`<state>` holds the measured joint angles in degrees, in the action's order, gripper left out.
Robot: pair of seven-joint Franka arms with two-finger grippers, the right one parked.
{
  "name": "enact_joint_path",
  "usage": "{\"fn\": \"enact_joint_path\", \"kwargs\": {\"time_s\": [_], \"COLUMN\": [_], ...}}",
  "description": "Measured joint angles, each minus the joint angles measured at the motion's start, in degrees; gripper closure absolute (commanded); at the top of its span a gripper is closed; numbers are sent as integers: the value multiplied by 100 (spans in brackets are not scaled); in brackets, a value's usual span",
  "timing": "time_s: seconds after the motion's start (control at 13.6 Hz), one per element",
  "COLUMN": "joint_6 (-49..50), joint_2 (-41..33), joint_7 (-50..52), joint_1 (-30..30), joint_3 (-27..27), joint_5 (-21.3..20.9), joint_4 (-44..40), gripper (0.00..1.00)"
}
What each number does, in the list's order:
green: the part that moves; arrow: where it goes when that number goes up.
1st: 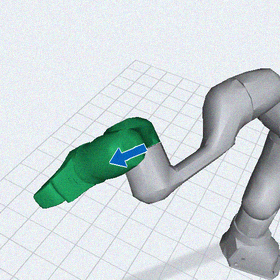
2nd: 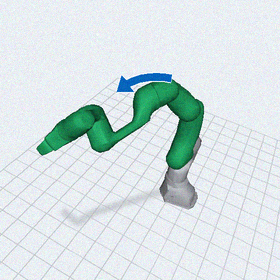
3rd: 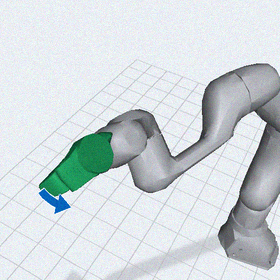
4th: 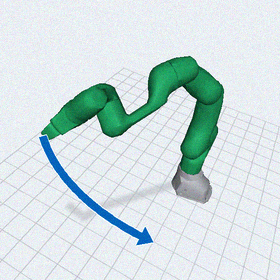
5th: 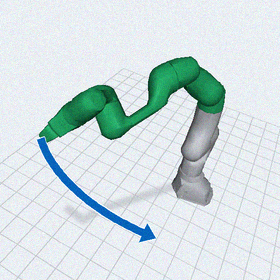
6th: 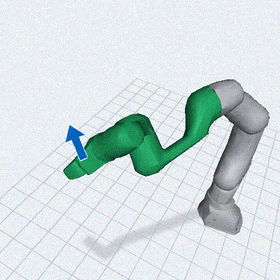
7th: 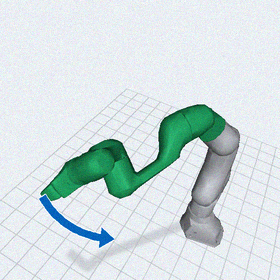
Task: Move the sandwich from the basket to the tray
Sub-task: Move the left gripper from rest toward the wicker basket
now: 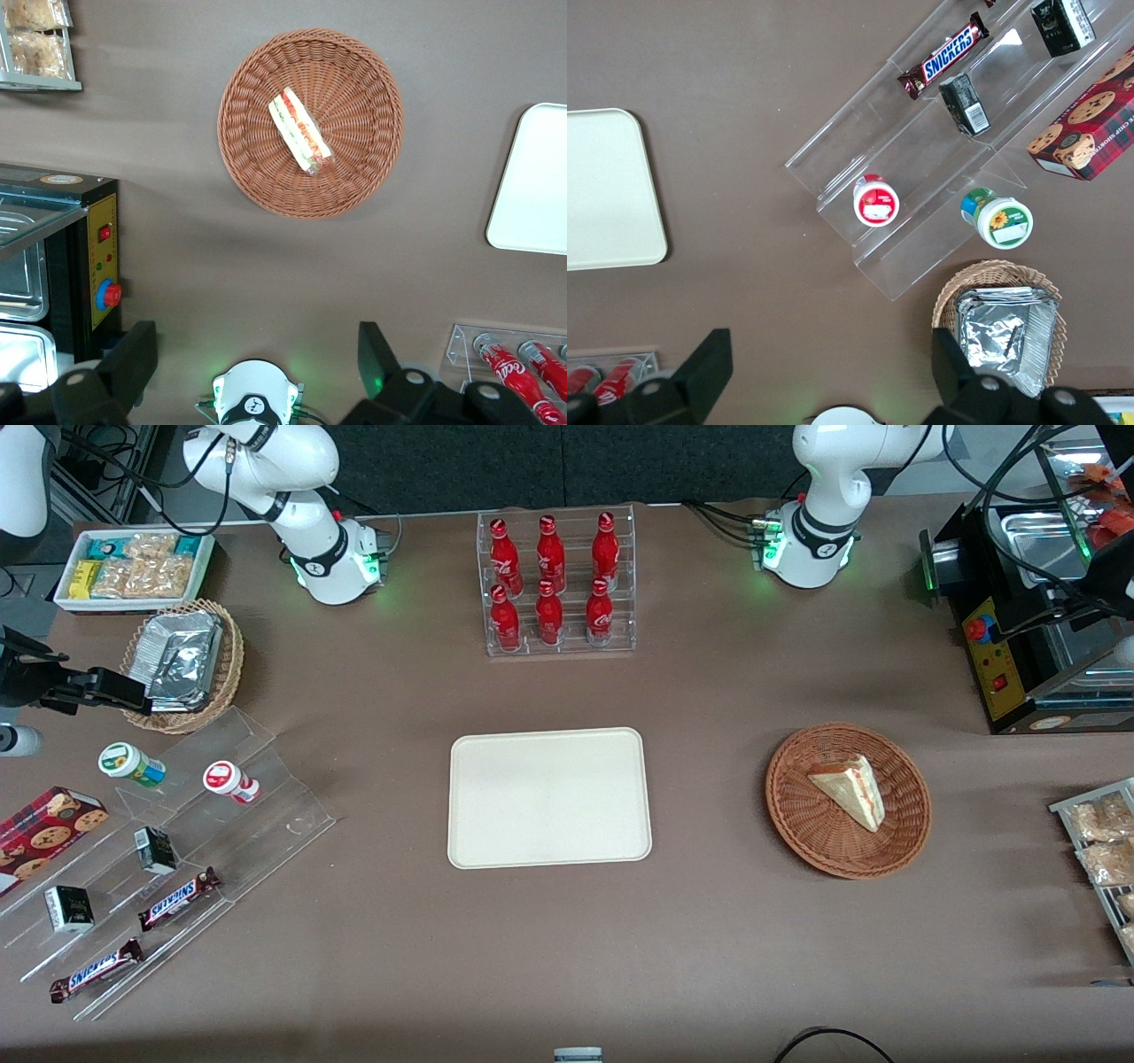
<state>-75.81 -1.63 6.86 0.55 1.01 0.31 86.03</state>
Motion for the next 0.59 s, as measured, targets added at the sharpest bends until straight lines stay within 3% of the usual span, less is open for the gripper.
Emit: {"fn": "enact_joint_path", "kwargs": {"time_s": [0.37, 0.59], "joint_6": [2, -179], "joint_2": [64, 488], "joint_7": [-49, 273], "joint_1": [-40, -62], "joint_3": [0, 3], "joint_5": [-9, -79], "joint_4": [5, 30], "gripper": [0, 0]}}
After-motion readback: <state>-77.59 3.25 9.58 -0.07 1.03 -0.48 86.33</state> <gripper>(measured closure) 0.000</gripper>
